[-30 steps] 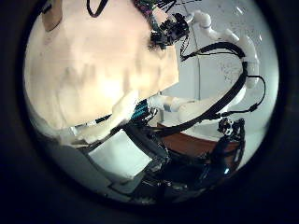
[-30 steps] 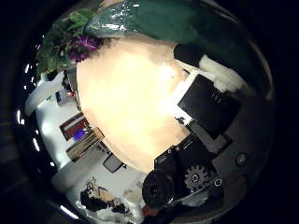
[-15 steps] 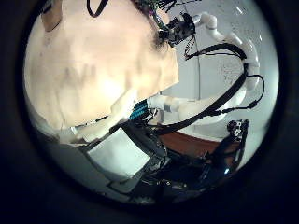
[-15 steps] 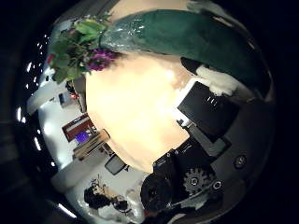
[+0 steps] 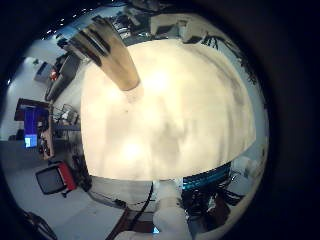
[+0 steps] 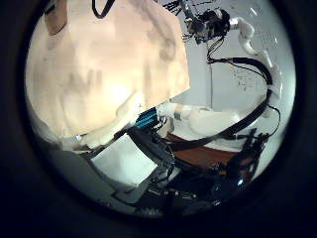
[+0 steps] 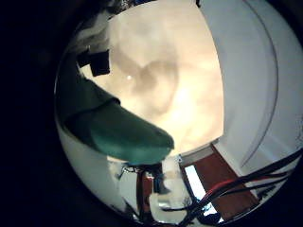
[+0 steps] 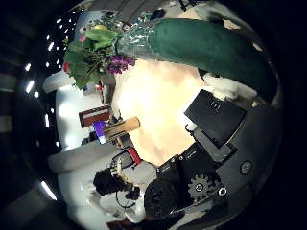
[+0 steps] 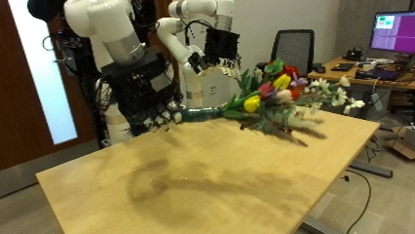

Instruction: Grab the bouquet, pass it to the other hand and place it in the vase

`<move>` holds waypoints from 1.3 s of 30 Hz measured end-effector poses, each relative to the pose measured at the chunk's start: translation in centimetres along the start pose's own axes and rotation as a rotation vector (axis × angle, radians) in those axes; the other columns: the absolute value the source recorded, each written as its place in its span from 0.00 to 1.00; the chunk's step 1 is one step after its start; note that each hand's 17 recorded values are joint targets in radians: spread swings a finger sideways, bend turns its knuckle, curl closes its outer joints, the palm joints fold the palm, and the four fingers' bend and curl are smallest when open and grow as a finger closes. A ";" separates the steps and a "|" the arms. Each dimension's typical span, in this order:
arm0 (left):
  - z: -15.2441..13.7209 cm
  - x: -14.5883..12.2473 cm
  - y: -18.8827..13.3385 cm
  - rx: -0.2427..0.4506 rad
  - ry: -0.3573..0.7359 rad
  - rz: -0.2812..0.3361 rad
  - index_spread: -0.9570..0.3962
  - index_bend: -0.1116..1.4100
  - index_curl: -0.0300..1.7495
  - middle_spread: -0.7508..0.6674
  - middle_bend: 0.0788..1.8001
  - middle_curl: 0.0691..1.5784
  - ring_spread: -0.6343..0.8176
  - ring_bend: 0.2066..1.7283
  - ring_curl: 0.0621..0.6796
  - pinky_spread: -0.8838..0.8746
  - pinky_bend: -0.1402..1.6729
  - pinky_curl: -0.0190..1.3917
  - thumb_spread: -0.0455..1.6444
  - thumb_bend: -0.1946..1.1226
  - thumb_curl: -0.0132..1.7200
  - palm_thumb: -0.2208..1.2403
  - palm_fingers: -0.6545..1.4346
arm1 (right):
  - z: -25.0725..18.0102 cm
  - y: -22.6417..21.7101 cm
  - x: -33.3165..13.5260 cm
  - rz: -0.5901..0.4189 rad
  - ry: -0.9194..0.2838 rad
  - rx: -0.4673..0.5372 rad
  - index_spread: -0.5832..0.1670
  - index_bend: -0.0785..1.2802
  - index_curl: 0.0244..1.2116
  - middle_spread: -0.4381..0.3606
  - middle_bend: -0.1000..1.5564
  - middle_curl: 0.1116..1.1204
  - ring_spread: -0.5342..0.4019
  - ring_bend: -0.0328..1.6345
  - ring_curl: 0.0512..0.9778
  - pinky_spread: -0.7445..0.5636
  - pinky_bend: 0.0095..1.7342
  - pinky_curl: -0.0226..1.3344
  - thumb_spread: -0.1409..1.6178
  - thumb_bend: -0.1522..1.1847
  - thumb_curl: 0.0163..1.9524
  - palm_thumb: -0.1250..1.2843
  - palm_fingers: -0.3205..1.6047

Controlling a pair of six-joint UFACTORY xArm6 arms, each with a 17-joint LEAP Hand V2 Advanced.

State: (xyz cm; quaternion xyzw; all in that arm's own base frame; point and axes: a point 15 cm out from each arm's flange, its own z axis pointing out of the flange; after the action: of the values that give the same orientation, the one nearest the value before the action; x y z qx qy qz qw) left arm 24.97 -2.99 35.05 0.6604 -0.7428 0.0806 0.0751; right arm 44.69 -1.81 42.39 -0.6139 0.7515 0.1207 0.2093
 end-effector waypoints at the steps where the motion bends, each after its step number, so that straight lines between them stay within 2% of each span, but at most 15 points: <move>1: -0.4 -0.2 -0.2 0.004 0.001 -0.006 0.79 0.20 0.26 0.63 0.12 0.21 0.75 0.13 0.18 0.78 0.17 0.16 0.57 0.13 0.20 0.52 0.47 | -0.7 0.2 -1.0 -0.018 -0.024 0.016 0.42 0.81 0.82 0.38 0.85 0.65 0.37 0.88 0.61 0.42 0.76 0.53 0.28 0.10 0.46 0.96 0.74; 8: -2.7 -0.8 -2.2 0.040 0.039 -0.028 0.78 0.20 0.26 0.60 0.13 0.21 0.73 0.14 0.18 0.77 0.17 0.15 0.58 0.12 0.20 0.50 0.48 | -4.5 2.3 -8.6 -0.174 -0.252 0.088 0.42 0.81 0.82 0.39 0.85 0.65 0.38 0.88 0.61 0.42 0.74 0.57 0.26 0.10 0.47 0.96 0.75; 12: -4.7 -2.5 -4.0 0.097 0.083 -0.075 0.77 0.20 0.27 0.59 0.13 0.21 0.72 0.14 0.18 0.77 0.18 0.15 0.54 0.11 0.18 0.35 0.48 | -6.7 4.4 -12.6 -0.300 -0.395 0.106 0.43 0.81 0.81 0.40 0.85 0.65 0.38 0.88 0.61 0.41 0.72 0.60 0.25 0.10 0.47 0.96 0.75; 18: -8.1 -2.9 -6.4 0.182 0.244 -0.091 0.77 0.20 0.27 0.58 0.12 0.21 0.69 0.14 0.17 0.76 0.18 0.16 0.52 0.12 0.18 0.30 0.48 | -9.2 5.9 -16.0 -0.507 -0.570 0.182 0.43 0.82 0.81 0.40 0.85 0.65 0.38 0.89 0.60 0.41 0.70 0.63 0.23 0.10 0.48 0.95 0.75; 21: -9.3 -2.4 -7.0 0.199 0.337 -0.076 0.78 0.19 0.26 0.58 0.12 0.21 0.69 0.15 0.18 0.75 0.18 0.16 0.51 0.12 0.18 0.29 0.48 | -8.9 6.6 -15.7 -0.503 -0.660 0.188 0.43 0.83 0.81 0.40 0.85 0.65 0.38 0.88 0.60 0.40 0.68 0.66 0.22 0.10 0.48 0.95 0.75; 26: -11.0 -1.8 -7.5 0.250 0.450 -0.055 0.80 0.19 0.25 0.61 0.11 0.20 0.69 0.16 0.18 0.75 0.19 0.17 0.50 0.12 0.18 0.27 0.47 | -8.2 8.4 -16.1 -0.559 -0.758 0.180 0.44 0.83 0.80 0.40 0.85 0.65 0.38 0.88 0.60 0.40 0.67 0.68 0.21 0.10 0.48 0.94 0.75; 29: -11.9 -0.3 -8.2 0.284 0.544 -0.035 0.84 0.18 0.24 0.70 0.06 0.18 0.73 0.18 0.19 0.76 0.21 0.19 0.49 0.12 0.19 0.26 0.42 | -7.0 8.8 -15.8 -0.563 -0.793 0.175 0.44 0.83 0.80 0.40 0.86 0.65 0.38 0.89 0.60 0.40 0.65 0.69 0.20 0.10 0.48 0.94 0.75; 33: -13.9 1.0 -8.6 0.329 0.671 -0.025 0.87 0.18 0.23 0.75 0.06 0.17 0.75 0.21 0.21 0.77 0.23 0.21 0.48 0.12 0.19 0.26 0.41 | -3.5 10.0 -15.0 -0.536 -0.842 0.125 0.44 0.84 0.79 0.41 0.86 0.65 0.38 0.89 0.60 0.39 0.64 0.71 0.18 0.10 0.48 0.94 0.75; 39: -15.3 3.4 -8.8 0.313 0.829 0.022 0.89 0.17 0.21 0.78 0.07 0.16 0.76 0.23 0.22 0.78 0.25 0.22 0.47 0.12 0.20 0.26 0.39 | 0.3 12.2 -16.0 -0.560 -0.908 0.046 0.45 0.85 0.79 0.41 0.86 0.64 0.38 0.89 0.60 0.38 0.63 0.73 0.17 0.10 0.48 0.93 0.76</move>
State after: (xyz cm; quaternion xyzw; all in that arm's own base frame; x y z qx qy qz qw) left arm 33.38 -3.96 50.95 0.5676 -0.6358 0.4511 0.2648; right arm 35.41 14.93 48.67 -0.6720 0.3951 0.2972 0.5513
